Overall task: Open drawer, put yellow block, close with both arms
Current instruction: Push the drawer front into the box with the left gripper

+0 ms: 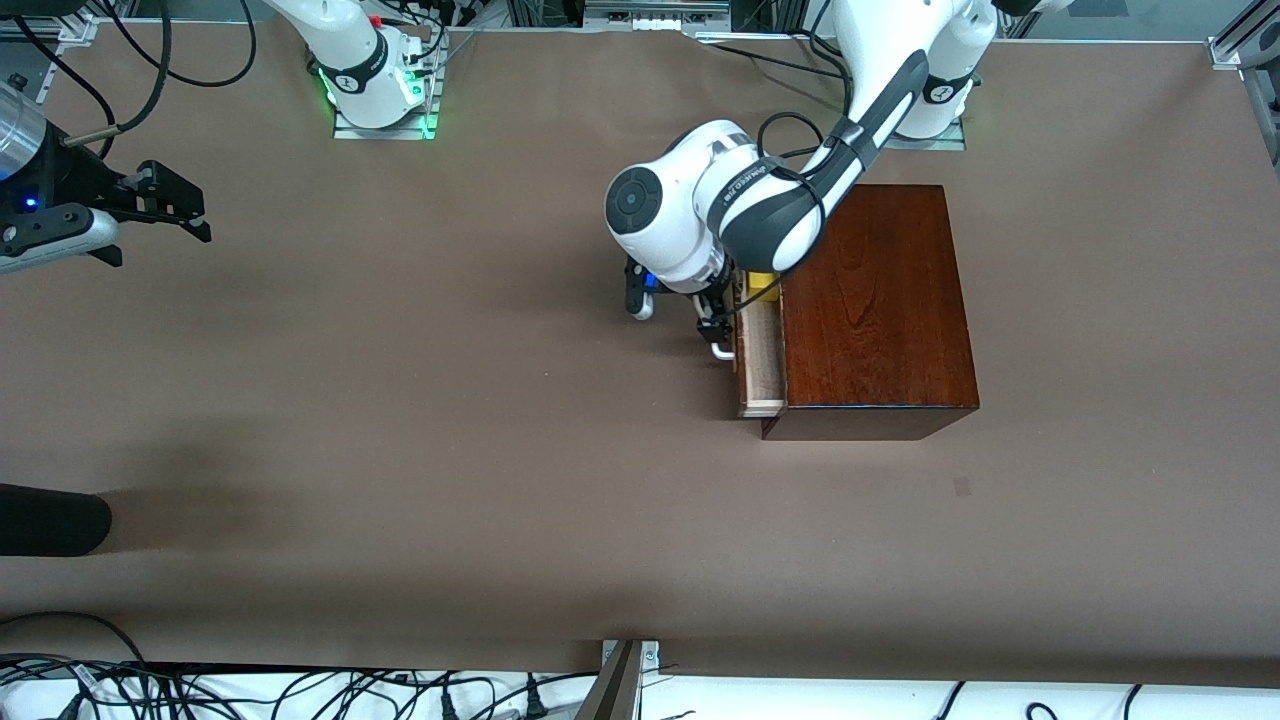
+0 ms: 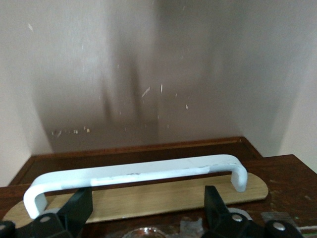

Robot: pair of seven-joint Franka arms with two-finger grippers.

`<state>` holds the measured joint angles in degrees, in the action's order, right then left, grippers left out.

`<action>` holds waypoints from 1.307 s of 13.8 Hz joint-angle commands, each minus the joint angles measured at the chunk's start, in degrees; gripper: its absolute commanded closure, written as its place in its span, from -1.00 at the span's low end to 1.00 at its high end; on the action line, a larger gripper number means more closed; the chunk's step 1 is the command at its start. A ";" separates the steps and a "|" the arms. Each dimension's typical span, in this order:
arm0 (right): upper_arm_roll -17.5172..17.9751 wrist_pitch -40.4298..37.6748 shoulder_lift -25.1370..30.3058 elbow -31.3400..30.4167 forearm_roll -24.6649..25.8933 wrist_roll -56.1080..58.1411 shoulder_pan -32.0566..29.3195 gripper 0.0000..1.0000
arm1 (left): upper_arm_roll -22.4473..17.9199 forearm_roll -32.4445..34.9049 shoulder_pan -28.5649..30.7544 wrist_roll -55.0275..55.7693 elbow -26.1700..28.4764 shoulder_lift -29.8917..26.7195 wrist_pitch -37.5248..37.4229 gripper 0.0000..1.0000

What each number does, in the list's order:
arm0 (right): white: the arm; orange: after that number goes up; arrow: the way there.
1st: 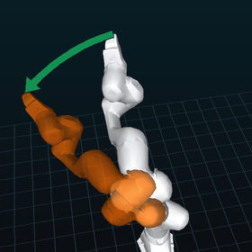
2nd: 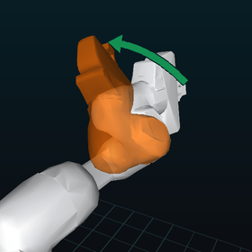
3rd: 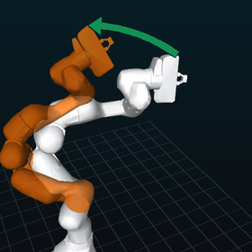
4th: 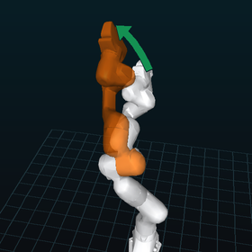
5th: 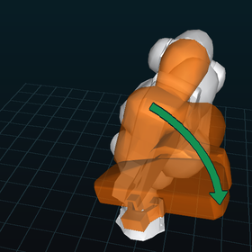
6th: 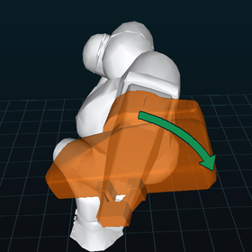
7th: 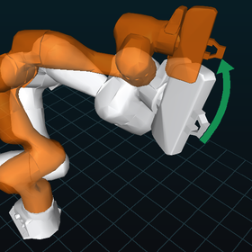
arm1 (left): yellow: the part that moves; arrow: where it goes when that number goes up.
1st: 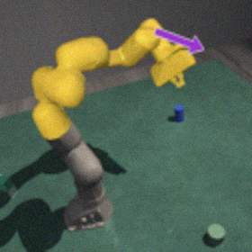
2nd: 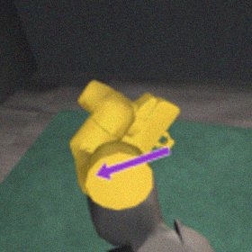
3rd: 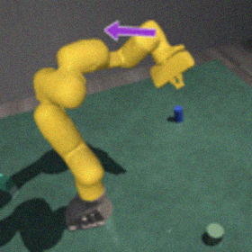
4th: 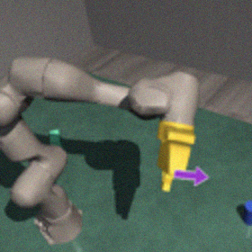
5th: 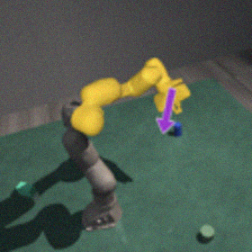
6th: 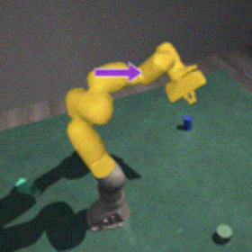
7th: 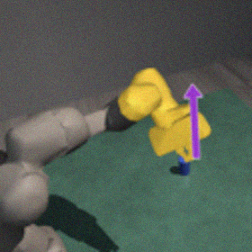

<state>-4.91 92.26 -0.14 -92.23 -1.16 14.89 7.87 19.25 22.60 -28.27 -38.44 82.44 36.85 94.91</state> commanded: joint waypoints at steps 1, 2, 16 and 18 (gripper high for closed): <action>0.17 -0.94 0.05 0.91 0.72 -0.91 0.48 -1.00 | -2.45 2.01 0.50 -0.50 0.70 -2.49 -2.62 -1.00; 0.26 -0.94 0.06 0.91 0.72 -1.09 0.65 -1.00 | -2.55 2.01 0.50 -0.50 0.79 -2.75 -2.71 -1.00; 0.17 -1.29 0.06 0.91 0.72 -0.83 0.83 -1.00 | -4.75 1.92 0.24 2.74 0.53 -3.98 -4.90 -1.00; 0.17 -1.29 0.06 0.91 0.72 -0.83 0.83 -1.00 | -4.40 1.31 0.06 5.29 0.44 -5.64 -5.26 -1.00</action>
<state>-4.73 92.18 -0.14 -92.21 -1.16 14.87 8.37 15.41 22.63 -27.97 -35.61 82.41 34.77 91.99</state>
